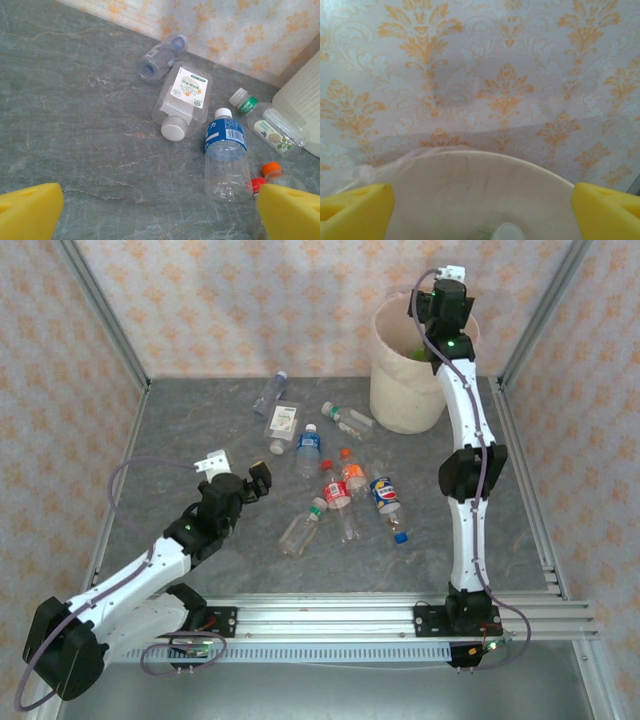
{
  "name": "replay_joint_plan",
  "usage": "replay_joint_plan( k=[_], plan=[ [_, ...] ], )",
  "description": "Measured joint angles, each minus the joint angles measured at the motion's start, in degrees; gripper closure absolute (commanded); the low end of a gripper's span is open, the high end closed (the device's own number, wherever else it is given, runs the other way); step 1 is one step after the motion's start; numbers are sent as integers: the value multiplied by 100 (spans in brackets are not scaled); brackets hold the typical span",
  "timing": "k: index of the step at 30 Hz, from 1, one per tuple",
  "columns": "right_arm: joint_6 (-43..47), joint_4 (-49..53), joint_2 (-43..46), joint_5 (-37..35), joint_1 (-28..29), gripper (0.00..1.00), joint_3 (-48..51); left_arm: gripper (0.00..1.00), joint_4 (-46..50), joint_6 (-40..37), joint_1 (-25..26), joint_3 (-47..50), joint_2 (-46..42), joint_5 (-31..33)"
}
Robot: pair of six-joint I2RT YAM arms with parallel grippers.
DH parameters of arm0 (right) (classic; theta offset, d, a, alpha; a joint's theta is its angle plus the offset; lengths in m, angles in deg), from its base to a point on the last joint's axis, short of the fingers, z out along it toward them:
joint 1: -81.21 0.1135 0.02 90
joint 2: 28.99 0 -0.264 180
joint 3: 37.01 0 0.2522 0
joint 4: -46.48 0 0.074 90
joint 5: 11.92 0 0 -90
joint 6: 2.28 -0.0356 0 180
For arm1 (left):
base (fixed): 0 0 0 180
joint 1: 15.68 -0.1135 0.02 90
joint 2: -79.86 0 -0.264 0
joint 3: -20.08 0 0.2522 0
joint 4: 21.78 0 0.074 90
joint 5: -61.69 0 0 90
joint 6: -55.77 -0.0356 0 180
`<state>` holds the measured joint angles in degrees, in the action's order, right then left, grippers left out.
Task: Put the plastic bottles in the bin
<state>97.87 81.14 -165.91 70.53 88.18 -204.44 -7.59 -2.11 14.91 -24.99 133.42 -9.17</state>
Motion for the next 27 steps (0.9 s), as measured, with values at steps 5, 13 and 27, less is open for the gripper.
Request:
replay_joint_plan(
  k=[5, 13, 27],
  plan=[
    [17, 492, 817, 92, 0, 1, 612, 0, 79, 24, 0, -133, 269, -79],
    [-557, 1464, 1749, 590, 0, 1, 420, 0, 380, 46, -2, -278, 498, -201],
    [-1202, 1281, 4800, 1847, 216, 1, 5056, 0, 463, 44, -37, -260, 501, -243]
  ],
)
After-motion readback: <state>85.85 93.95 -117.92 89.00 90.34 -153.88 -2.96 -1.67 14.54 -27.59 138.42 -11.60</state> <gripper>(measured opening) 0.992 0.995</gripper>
